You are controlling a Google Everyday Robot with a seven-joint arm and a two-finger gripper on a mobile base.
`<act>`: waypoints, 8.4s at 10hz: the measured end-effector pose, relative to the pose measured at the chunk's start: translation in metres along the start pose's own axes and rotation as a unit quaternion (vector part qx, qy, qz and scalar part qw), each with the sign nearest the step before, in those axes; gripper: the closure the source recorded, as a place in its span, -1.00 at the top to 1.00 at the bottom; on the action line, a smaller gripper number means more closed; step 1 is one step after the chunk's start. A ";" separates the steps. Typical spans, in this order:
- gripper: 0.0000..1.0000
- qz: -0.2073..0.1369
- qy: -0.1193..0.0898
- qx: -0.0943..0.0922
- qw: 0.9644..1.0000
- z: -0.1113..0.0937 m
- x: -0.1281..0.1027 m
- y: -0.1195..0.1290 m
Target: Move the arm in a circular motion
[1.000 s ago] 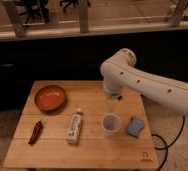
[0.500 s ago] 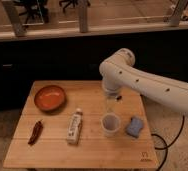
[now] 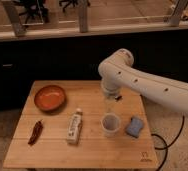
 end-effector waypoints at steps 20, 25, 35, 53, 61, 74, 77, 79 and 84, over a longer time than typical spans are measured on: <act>0.60 0.025 -0.012 -0.014 1.000 0.012 -0.006 -0.012; 0.60 0.035 -0.013 -0.016 0.999 0.018 -0.001 -0.017; 0.60 0.052 -0.019 -0.025 0.998 0.029 0.016 -0.018; 0.60 0.055 -0.011 -0.044 0.997 0.047 0.015 0.004; 0.60 0.044 -0.009 -0.055 0.997 0.048 -0.001 0.014; 0.60 0.023 0.004 -0.056 0.998 0.047 -0.016 0.009; 0.60 0.021 0.008 -0.055 0.998 0.047 -0.014 0.007; 0.60 0.020 0.009 -0.054 0.998 0.047 -0.015 0.001; 0.60 0.020 0.012 -0.053 0.998 0.047 -0.008 -0.007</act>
